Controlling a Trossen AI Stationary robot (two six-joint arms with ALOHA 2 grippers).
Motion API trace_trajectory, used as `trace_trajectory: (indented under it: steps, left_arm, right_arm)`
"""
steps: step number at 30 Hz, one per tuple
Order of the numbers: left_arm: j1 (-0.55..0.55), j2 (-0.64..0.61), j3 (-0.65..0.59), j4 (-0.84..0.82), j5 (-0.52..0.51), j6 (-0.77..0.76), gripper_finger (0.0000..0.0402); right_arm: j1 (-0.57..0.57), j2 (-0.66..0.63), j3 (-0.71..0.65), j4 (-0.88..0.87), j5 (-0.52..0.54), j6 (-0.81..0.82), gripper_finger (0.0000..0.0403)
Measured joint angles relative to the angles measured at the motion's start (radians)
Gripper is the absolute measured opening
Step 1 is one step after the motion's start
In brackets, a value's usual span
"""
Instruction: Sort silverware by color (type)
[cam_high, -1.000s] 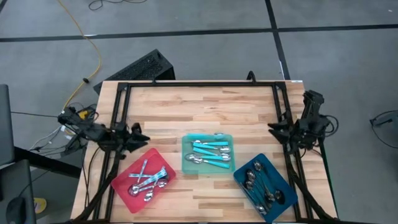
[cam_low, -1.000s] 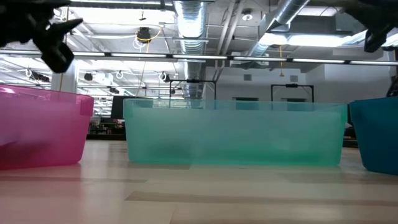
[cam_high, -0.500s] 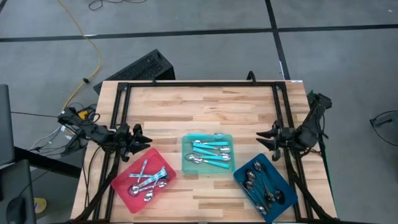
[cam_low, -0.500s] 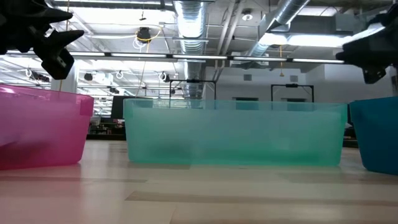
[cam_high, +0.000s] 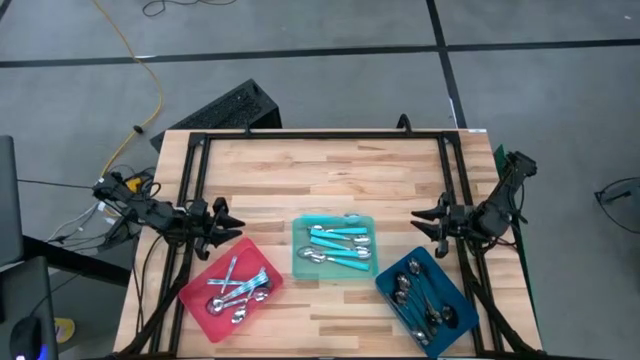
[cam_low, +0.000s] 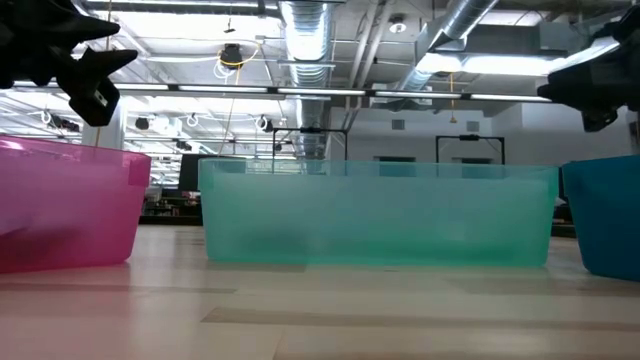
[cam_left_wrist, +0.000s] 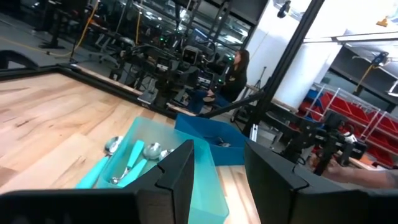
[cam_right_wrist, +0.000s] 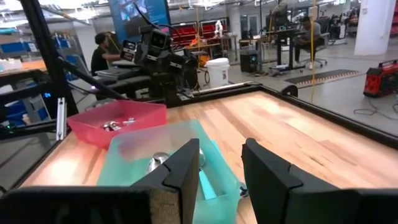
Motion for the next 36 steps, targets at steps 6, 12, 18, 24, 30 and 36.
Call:
trace_trajectory:
  steps: [6, 12, 18, 24, 30, 36]
  left_arm:
    - [0.0, 0.0, 0.0, 0.0, 0.012, 0.004, 0.0123]
    - [0.0, 0.0, -0.001, 0.0, 0.012, 0.004, 0.0123]
    - [0.0, 0.0, -0.001, 0.0, 0.013, 0.004, 0.0123]
    - [0.0, 0.0, -0.002, 0.0, 0.013, 0.004, 0.0123]
    - [0.0, 0.0, -0.002, 0.0, 0.013, 0.004, 0.0123]
    - [0.0, 0.0, -0.002, 0.0, 0.013, 0.004, 0.0123]
  right_arm:
    - [0.0, 0.0, 0.0, 0.0, 0.0, -0.027, 0.0143]
    - [0.0, 0.0, 0.0, 0.0, -0.001, -0.027, 0.0143]
    - [0.0, 0.0, -0.001, 0.0, -0.001, -0.027, 0.0143]
    - [0.0, 0.0, -0.001, 0.0, -0.001, -0.027, 0.0143]
    - [0.0, 0.0, -0.001, 0.0, -0.001, -0.027, 0.0143]
    - [0.0, 0.0, -0.001, 0.0, -0.001, -0.027, 0.0143]
